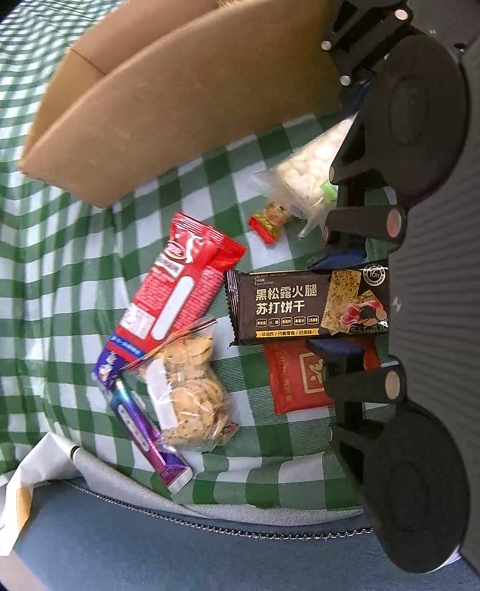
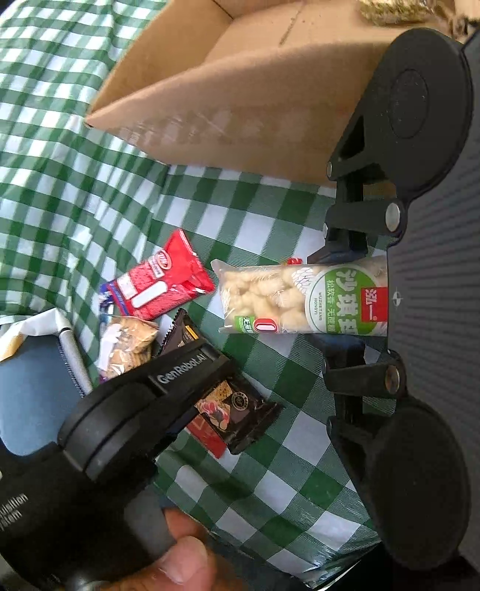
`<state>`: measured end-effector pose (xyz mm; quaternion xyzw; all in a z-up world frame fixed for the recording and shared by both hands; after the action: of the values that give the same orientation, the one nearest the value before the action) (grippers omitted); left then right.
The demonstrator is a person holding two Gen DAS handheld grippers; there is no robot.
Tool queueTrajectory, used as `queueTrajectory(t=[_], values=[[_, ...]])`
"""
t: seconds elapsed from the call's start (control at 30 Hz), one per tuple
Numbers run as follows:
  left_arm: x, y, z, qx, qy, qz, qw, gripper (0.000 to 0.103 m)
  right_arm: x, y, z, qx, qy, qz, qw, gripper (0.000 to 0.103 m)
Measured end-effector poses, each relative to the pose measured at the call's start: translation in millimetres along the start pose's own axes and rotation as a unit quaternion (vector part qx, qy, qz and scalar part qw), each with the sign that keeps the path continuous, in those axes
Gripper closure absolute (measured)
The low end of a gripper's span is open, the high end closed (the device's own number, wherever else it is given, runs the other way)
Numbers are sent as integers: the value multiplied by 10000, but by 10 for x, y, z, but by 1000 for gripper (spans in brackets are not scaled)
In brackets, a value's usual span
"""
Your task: Organize snacks
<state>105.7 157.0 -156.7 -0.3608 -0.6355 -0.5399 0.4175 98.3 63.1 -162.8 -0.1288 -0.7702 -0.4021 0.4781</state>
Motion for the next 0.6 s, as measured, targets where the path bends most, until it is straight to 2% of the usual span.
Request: queueTrajectory(t=[0.1, 0.27, 0.47, 0.6], values=[[92, 35, -3, 75, -113, -176, 9998, 61, 84, 10, 3, 90, -57, -77, 9999, 65], [354, 141, -61, 178, -378, -755, 9963, 61, 300, 123, -37, 96, -111, -301, 9994, 65], [677, 266, -101, 404, -656, -1440, 9866, 61, 828, 439, -264, 83, -350, -987, 9945, 65], [882, 315, -151, 384, -745, -1894, 9783, 61, 1187, 550, -558, 225, -573, -1469, 9872, 65]])
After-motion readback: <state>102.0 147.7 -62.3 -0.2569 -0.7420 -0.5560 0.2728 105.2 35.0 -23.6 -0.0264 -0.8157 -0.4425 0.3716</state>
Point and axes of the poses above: each gripper's, at about its wrist camera, not at the fingertips, and x roughly against the way its jaws point, z to its left, y to its top, the point moved 8 cm from there along -x, roughly the way its jaws point, and after that the axes turned 6 degrees about x, right-handed, at the moved point
